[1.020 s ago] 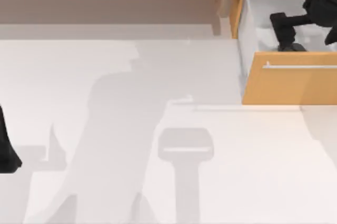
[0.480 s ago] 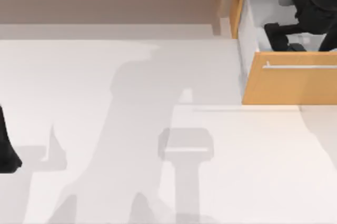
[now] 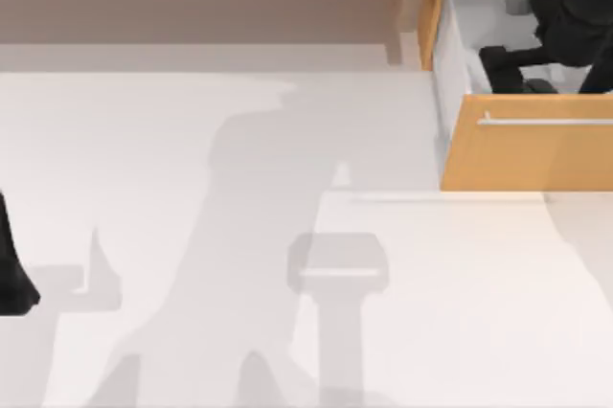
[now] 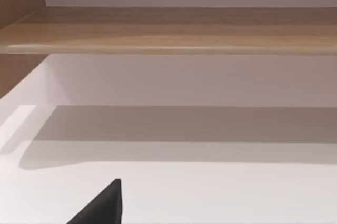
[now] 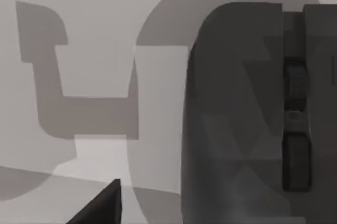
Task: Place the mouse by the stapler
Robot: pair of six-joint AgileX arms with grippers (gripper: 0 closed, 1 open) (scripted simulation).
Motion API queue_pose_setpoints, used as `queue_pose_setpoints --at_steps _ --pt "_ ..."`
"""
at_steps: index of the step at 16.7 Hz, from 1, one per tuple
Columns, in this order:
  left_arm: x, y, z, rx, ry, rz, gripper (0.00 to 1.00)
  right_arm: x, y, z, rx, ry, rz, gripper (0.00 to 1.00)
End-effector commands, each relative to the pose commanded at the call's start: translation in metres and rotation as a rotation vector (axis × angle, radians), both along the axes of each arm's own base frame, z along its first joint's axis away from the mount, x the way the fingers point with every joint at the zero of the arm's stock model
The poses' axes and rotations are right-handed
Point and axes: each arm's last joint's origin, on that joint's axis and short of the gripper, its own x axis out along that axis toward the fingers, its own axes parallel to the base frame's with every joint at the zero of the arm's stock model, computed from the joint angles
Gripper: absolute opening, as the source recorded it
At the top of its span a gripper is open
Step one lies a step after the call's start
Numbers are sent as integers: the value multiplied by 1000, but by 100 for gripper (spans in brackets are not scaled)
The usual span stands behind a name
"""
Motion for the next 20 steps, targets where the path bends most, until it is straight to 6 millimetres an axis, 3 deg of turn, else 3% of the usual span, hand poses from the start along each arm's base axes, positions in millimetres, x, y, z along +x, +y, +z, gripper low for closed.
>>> queue_pose_setpoints --at_steps 19,20 --pt "0 0 0 0 0 0 100 3 0 -22 0 -1 -1 100" --pt "0 0 0 0 0 0 100 3 0 -22 0 -1 -1 92"
